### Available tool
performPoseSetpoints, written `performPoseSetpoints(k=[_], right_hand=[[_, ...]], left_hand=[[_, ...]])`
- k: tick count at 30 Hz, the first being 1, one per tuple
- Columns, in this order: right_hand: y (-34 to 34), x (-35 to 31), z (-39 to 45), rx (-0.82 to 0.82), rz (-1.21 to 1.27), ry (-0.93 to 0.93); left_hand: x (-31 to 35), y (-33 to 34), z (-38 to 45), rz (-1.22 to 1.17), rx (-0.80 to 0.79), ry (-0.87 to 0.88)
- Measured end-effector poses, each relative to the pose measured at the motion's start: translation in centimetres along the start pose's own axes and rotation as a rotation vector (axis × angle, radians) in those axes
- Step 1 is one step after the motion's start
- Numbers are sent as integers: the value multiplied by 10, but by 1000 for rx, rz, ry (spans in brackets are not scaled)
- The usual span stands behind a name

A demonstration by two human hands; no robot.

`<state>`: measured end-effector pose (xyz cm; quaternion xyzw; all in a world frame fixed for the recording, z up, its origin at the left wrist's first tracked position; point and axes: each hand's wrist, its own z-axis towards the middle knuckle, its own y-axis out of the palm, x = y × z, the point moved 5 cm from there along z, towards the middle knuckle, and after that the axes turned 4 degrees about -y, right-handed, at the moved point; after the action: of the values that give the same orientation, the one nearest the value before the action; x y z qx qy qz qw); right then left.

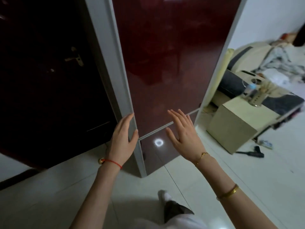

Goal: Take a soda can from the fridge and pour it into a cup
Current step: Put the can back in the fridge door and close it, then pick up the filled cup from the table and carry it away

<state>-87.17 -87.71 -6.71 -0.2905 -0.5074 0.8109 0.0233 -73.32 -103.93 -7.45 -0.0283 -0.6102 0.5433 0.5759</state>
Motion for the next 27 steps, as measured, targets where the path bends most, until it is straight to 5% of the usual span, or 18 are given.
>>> performPoseSetpoints(k=[12,27], right_hand=[[-45,31,-179,140,-54,474],[-147,57,-482,377,-170,1044]], left_hand=[[64,76,-66,-48,-423,244],[240,227,-225,-76,-852,655]])
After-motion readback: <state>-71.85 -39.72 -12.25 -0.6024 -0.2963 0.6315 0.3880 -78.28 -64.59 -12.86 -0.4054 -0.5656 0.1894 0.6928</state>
